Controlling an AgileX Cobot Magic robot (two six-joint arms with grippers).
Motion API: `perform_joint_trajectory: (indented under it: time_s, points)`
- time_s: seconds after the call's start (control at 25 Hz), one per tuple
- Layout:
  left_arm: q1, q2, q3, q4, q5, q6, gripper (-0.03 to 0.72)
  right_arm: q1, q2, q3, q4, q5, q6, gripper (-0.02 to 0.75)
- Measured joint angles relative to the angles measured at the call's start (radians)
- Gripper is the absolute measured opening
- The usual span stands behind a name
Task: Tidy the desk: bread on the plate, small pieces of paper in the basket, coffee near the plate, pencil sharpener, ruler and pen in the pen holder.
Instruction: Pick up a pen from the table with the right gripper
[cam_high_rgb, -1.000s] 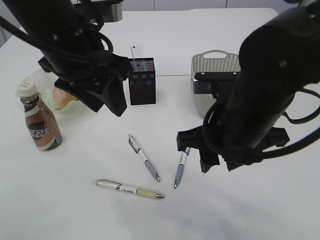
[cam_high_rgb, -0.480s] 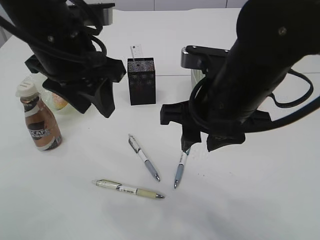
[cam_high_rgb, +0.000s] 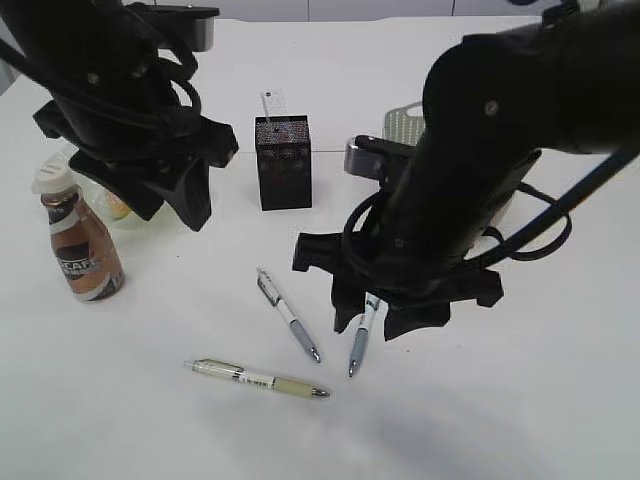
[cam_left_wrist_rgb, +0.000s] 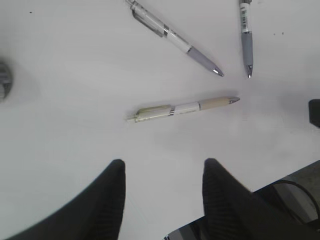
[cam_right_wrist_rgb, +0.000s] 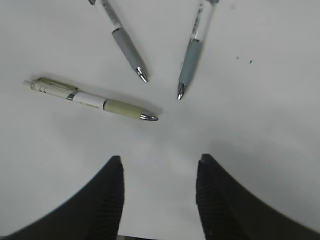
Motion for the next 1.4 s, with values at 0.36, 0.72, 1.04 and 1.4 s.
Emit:
perform_joint_trajectory:
  time_s: [0.36,0.72,1.04,1.4]
  points:
    - [0.002,0.000,-0.004,0.053,0.002,0.000,0.372,-0.032,0.088,-0.133,0.036,0.000,0.025,0.349]
    - [0.007,-0.045,-0.140,0.073,0.006,-0.012,0.371,-0.062,0.175,-0.241,0.033,0.040,0.043,0.351]
    - [0.140,-0.116,-0.174,0.073,0.015,-0.030,0.372,-0.065,0.186,-0.245,-0.015,0.048,0.047,0.352]
    - [0.281,-0.180,-0.174,0.087,0.022,-0.009,0.371,-0.071,0.270,-0.314,-0.061,0.080,0.101,0.351]
